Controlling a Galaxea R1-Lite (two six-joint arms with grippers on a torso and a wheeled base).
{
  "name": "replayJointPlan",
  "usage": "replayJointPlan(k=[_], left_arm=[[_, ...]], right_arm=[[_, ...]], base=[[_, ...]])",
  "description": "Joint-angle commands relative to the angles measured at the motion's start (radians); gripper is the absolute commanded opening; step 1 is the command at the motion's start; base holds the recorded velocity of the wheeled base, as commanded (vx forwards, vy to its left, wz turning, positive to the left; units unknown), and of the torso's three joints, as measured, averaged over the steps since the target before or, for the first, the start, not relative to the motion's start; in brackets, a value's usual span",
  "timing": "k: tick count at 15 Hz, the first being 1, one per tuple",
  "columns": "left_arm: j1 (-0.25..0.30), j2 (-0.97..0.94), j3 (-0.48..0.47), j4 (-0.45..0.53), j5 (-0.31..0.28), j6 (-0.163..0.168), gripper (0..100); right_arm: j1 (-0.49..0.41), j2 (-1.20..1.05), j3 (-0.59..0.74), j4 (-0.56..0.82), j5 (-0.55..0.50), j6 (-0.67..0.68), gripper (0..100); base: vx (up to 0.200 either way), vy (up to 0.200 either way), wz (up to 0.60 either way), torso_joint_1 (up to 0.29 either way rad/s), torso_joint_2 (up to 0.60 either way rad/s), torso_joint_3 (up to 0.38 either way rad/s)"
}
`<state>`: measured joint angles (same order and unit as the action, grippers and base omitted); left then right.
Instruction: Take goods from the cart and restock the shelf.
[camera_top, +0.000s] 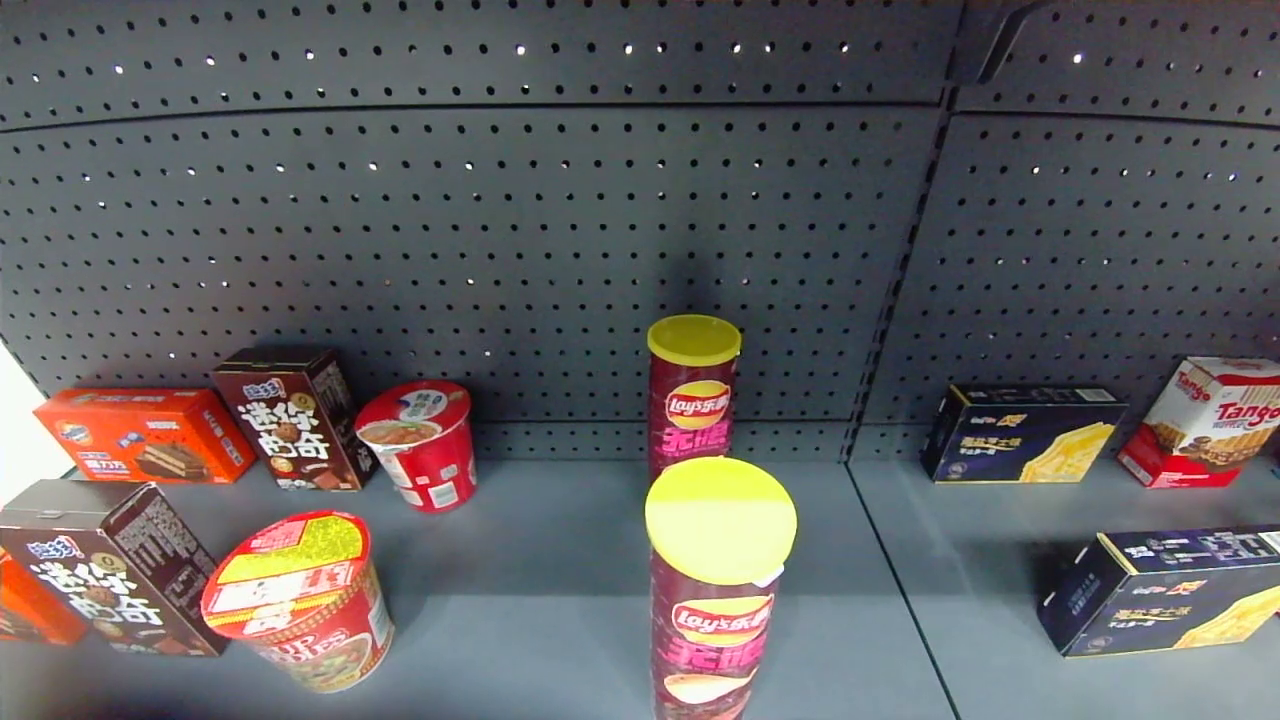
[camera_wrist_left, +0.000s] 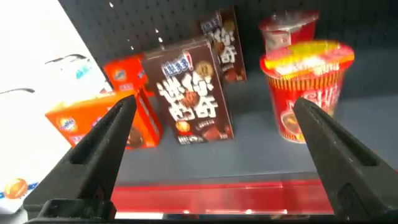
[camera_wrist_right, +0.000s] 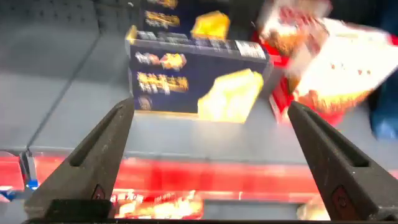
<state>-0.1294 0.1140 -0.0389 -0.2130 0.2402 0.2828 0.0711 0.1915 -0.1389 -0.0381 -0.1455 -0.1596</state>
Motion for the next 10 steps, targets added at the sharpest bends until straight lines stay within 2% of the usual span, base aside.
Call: replayJointPlan(k=[1,3,4,6,7,8,9,10], left_arm=[[0.001,-0.011,0.039,0.066,-0.007,-0.016,100],[0.001,-0.011,0.039,0.142,-0.01,-0.045,100],[0.001,-0.011,0.039,0.149,-0.038,-0.057,100],[0.001,-0.011,0.039,0.15,-0.121,-0.12,100],[0.001,-0.011,0.039,0.15,-0.134,-0.131,100],[0.001,-0.011,0.039,0.15,-0.171,-0.152,100],[-0.001,-0.01,0.039,0.15,-0.18,-0.163,100],[-0.001,-0.008,0.036,0.161,-0.182,-0.189,100]], right_arm=[[-0.008,-0.104,0.015,0.004,0.006,0.031,100],[-0.008,-0.104,0.073,-0.039,-0.006,0.06,100],[-0.008,-0.104,0.139,-0.135,-0.002,0.058,100],[-0.008,-0.106,0.139,-0.045,0.004,0.087,100],[-0.008,-0.104,0.139,-0.042,0.009,0.103,100],[-0.008,-0.104,0.139,-0.037,0.07,0.146,100],[-0.008,-0.104,0.137,-0.036,0.101,0.153,100],[-0.008,-0.104,0.137,-0.036,0.116,0.15,100]], base=[[0.0,0.0,0.0,0.0,0.0,0.0],[0.0,0.0,0.0,0.0,0.0,0.0],[0.0,0.0,0.0,0.0,0.0,0.0],[0.0,0.0,0.0,0.0,0.0,0.0],[0.0,0.0,0.0,0.0,0.0,0.0],[0.0,0.0,0.0,0.0,0.0,0.0],[0.0,0.0,0.0,0.0,0.0,0.0],[0.0,0.0,0.0,0.0,0.0,0.0]])
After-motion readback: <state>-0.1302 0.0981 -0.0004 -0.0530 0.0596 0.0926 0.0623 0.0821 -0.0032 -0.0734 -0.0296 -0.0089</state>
